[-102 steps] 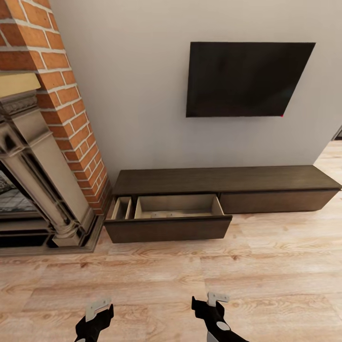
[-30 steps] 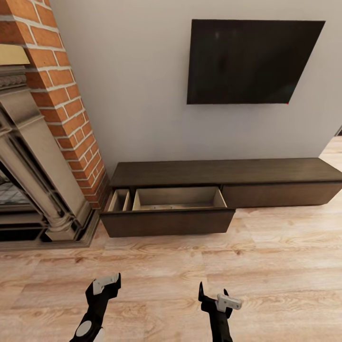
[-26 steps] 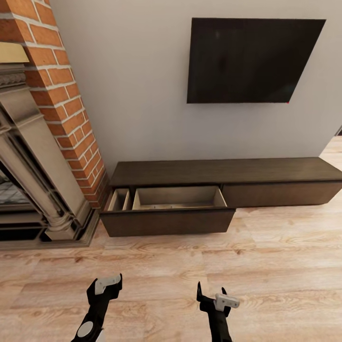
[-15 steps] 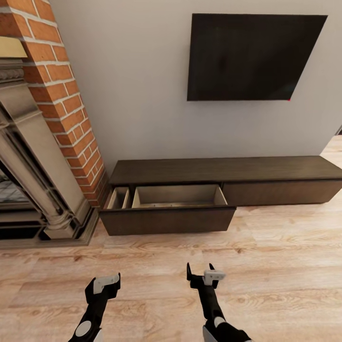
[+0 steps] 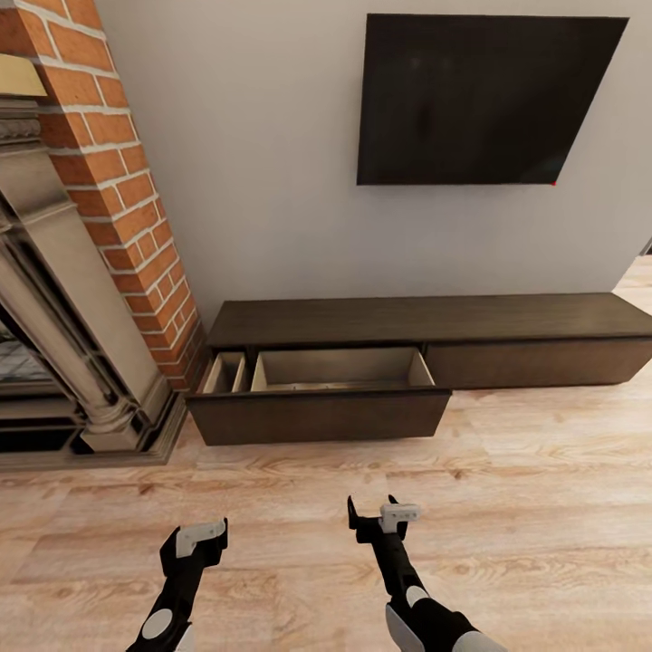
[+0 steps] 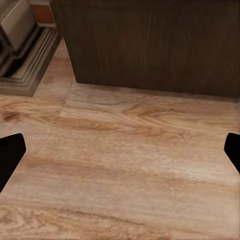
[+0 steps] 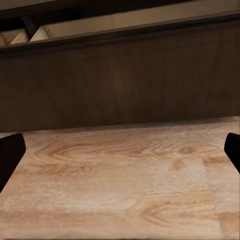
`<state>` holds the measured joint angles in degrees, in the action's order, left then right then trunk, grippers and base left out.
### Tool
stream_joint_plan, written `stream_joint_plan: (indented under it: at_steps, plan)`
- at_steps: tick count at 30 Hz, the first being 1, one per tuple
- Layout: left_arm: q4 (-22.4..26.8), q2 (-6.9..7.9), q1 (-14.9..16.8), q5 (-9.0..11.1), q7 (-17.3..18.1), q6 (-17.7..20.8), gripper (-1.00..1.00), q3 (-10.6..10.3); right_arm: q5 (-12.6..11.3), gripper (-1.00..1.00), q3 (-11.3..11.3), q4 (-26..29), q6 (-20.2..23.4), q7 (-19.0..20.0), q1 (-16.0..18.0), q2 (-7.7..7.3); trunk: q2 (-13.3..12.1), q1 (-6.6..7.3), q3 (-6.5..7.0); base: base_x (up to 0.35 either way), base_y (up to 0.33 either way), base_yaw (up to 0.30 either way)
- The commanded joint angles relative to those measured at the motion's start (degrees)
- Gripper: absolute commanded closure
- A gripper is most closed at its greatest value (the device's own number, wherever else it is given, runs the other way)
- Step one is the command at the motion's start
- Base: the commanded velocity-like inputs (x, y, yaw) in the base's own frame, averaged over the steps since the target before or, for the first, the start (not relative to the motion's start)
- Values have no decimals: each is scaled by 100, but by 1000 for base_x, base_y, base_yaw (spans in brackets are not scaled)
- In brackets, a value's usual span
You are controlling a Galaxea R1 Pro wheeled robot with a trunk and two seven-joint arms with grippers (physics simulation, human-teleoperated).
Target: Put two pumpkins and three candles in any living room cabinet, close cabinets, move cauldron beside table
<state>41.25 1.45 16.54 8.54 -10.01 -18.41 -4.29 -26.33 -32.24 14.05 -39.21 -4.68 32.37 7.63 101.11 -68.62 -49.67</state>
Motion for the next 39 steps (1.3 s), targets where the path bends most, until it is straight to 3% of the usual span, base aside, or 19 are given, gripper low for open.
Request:
stream_joint_plan:
  at_steps: [1, 30, 39]
  plan:
    - [27, -1, 5, 54, -48, -23, -100, -45, -27, -100, -43, -5, -13, 29, 7, -6, 44, -22, -23, 0, 0, 0]
    - [311, 5, 27, 78, -44, -31, -100, -54, -80, -100, -4, -9, 1, 117, 7, -6, 1207, -659, -543, 0, 0, 0]
    - [340, 15, 25, 78, -44, -31, -100, -44, -115, -100, 122, -1, 419, -90, 8, -7, 1568, -857, -705, 0, 0, 0]
